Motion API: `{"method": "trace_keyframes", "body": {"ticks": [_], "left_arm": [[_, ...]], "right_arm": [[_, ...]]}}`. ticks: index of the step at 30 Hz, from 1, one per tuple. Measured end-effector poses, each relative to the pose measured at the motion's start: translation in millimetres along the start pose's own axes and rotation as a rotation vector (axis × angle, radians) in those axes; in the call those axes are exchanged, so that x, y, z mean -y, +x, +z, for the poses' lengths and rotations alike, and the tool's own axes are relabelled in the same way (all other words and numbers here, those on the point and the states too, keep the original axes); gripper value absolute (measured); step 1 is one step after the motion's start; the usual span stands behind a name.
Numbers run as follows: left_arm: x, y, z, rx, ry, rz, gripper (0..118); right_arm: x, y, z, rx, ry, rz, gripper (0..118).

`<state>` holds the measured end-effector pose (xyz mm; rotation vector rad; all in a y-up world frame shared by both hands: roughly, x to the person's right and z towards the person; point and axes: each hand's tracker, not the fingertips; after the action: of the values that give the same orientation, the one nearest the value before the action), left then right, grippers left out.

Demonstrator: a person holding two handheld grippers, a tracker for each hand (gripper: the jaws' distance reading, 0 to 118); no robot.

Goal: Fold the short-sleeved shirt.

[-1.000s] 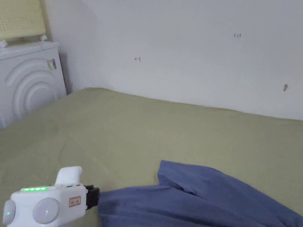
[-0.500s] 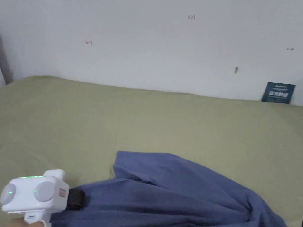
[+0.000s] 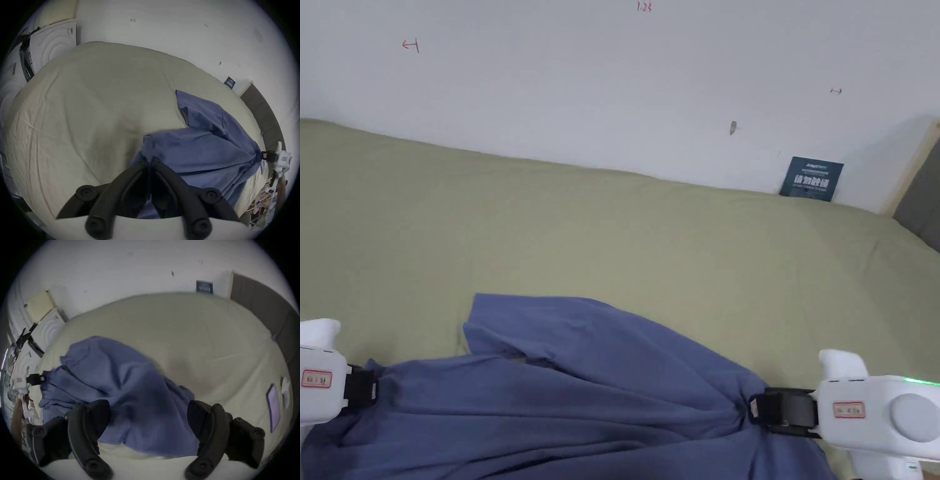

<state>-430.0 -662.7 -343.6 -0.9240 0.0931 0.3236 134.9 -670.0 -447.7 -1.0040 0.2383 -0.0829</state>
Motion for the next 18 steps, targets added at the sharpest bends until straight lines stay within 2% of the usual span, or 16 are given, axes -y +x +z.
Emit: {"method": "trace_keyframes", "body": {"ticks": [2,3,4,5,6,7,10,12,14,18], "left_arm": [[-1.3,-5.4,-0.5,0.011,-0.007,0.002,3],[0.4,-6.1,-0.4,0.015,-0.012,0.007,3],[2.3,-6.1,-0.6,0.02,-0.016,0.007,3],[4.8,-5.5,-0.4,0.024,-0.018,0.004,3],[2.0,-8.2,-1.5,0.028,-0.021,0.002,3],[2.6,-7.8,0.0,0.029,-0.02,0.001,3],[-4.4,-10.5,13.3,0.049,0.04,0.031,3],[-16.2,-10.5,28.6,0.007,0.105,0.054,3],[-30.0,-17.1,42.0,0.094,0.18,0.079,3],[-62.1,-12.8,75.5,0.124,0.318,0.037,3]], "right_arm": [[-0.6,4.4,-18.7,-0.007,-0.011,-0.024,98],[0.9,6.0,-25.2,-0.022,-0.002,-0.026,94],[1.9,7.0,-30.0,-0.027,-0.007,-0.026,81],[1.7,5.5,-32.1,0.009,-0.04,-0.012,51],[3.8,3.7,-31.6,0.002,-0.041,-0.009,21],[6.8,2.7,-27.0,-0.035,-0.027,-0.015,8],[8.0,-4.0,-4.2,-0.018,0.075,0.028,7],[1.2,-7.0,14.2,-0.049,0.147,0.026,7],[-6.5,-9.4,32.4,-0.091,0.213,0.024,7],[-31.9,-24.4,71.9,-0.12,0.358,0.064,7]]}}
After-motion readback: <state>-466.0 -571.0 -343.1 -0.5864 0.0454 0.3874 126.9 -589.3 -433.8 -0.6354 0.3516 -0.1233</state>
